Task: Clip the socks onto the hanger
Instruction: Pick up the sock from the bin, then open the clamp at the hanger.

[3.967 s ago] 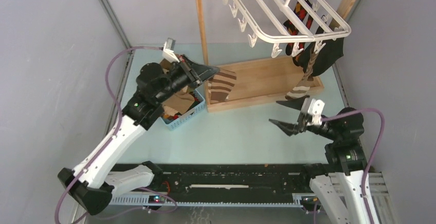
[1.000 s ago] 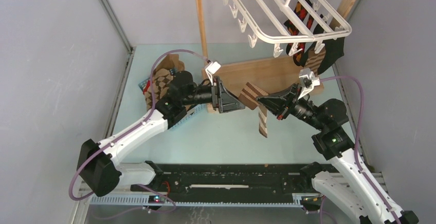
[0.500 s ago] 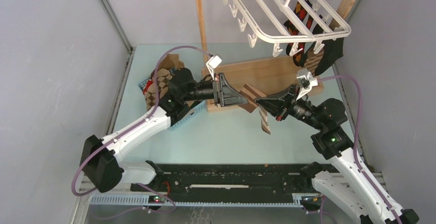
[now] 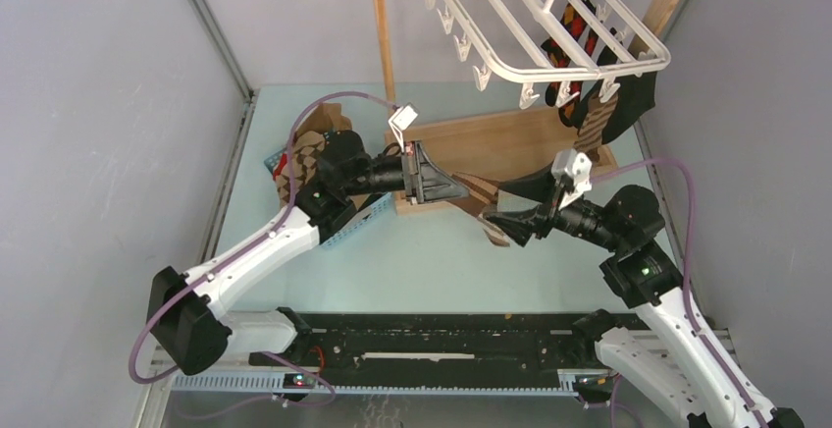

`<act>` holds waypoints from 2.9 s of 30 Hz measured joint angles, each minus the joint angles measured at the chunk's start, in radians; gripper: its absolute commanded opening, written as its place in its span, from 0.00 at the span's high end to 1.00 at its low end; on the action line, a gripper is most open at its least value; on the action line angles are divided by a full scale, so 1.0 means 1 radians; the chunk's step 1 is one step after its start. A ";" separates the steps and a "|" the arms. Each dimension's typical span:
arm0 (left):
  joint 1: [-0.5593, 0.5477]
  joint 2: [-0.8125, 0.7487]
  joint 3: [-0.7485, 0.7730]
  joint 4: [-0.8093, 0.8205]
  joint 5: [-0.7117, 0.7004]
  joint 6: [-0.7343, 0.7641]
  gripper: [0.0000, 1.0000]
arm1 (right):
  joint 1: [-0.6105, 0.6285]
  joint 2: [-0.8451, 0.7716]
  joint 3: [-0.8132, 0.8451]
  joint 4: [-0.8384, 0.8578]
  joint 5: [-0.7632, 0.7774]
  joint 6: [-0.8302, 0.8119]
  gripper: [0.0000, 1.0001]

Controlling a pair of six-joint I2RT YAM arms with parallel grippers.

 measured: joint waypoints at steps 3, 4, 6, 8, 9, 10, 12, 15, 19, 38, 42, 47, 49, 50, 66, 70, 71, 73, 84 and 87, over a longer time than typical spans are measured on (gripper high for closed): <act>0.005 -0.022 0.000 -0.060 -0.017 0.000 1.00 | 0.001 -0.027 0.002 -0.096 -0.018 -0.198 0.17; 0.007 -0.027 0.000 -0.080 -0.021 0.001 1.00 | 0.000 -0.034 0.002 -0.127 -0.021 -0.258 0.17; 0.016 -0.037 0.000 -0.134 -0.032 0.008 1.00 | 0.000 -0.044 0.015 -0.211 -0.028 -0.388 0.17; 0.031 -0.045 0.000 -0.188 -0.045 0.019 1.00 | 0.000 -0.038 0.047 -0.294 -0.038 -0.492 0.17; 0.039 -0.048 0.000 -0.206 -0.049 0.022 1.00 | 0.000 -0.032 0.063 -0.323 -0.040 -0.534 0.17; 0.050 -0.051 0.000 -0.228 -0.056 0.027 1.00 | 0.000 -0.027 0.075 -0.346 -0.043 -0.571 0.17; 0.067 -0.056 0.000 -0.255 -0.074 0.031 1.00 | 0.000 -0.023 0.087 -0.382 -0.044 -0.636 0.17; 0.084 -0.068 0.000 -0.278 -0.102 0.036 1.00 | 0.000 -0.029 0.088 -0.430 -0.053 -0.732 0.17; 0.084 -0.080 0.000 -0.273 -0.119 -0.012 1.00 | 0.001 -0.053 0.088 -0.480 -0.086 -0.862 0.17; 0.037 0.029 0.002 -0.087 -0.072 -0.558 1.00 | 0.222 -0.039 0.059 -0.240 0.041 -1.162 0.32; 0.020 0.029 0.011 -0.089 -0.066 -0.589 1.00 | 0.243 -0.047 0.052 -0.203 0.065 -1.143 0.40; -0.016 0.045 0.062 -0.093 -0.061 -0.611 1.00 | 0.278 -0.038 0.051 -0.158 0.098 -1.095 0.53; -0.024 0.048 0.076 -0.092 -0.061 -0.614 1.00 | 0.281 -0.033 0.051 -0.150 0.109 -1.082 0.57; -0.026 0.048 0.079 -0.091 -0.061 -0.616 1.00 | 0.282 -0.030 0.051 -0.145 0.117 -1.075 0.59; -0.039 0.061 0.092 -0.097 -0.062 -0.623 0.89 | 0.282 -0.021 0.040 -0.082 0.172 -0.995 1.00; -0.040 0.062 0.093 -0.096 -0.065 -0.626 0.59 | 0.278 -0.022 0.037 -0.077 0.174 -0.966 1.00; -0.040 0.062 0.093 -0.096 -0.069 -0.621 0.54 | 0.270 -0.025 0.036 -0.076 0.173 -0.949 1.00; -0.040 0.059 0.093 -0.096 -0.076 -0.595 0.43 | 0.245 -0.037 0.036 -0.076 0.165 -0.903 1.00; -0.126 -0.268 0.063 -0.138 -0.359 0.166 0.09 | -0.087 -0.190 0.032 -0.135 0.018 -0.468 1.00; -0.171 -0.354 0.013 -0.019 -0.383 0.384 0.07 | -0.195 -0.222 0.006 -0.123 -0.026 -0.345 1.00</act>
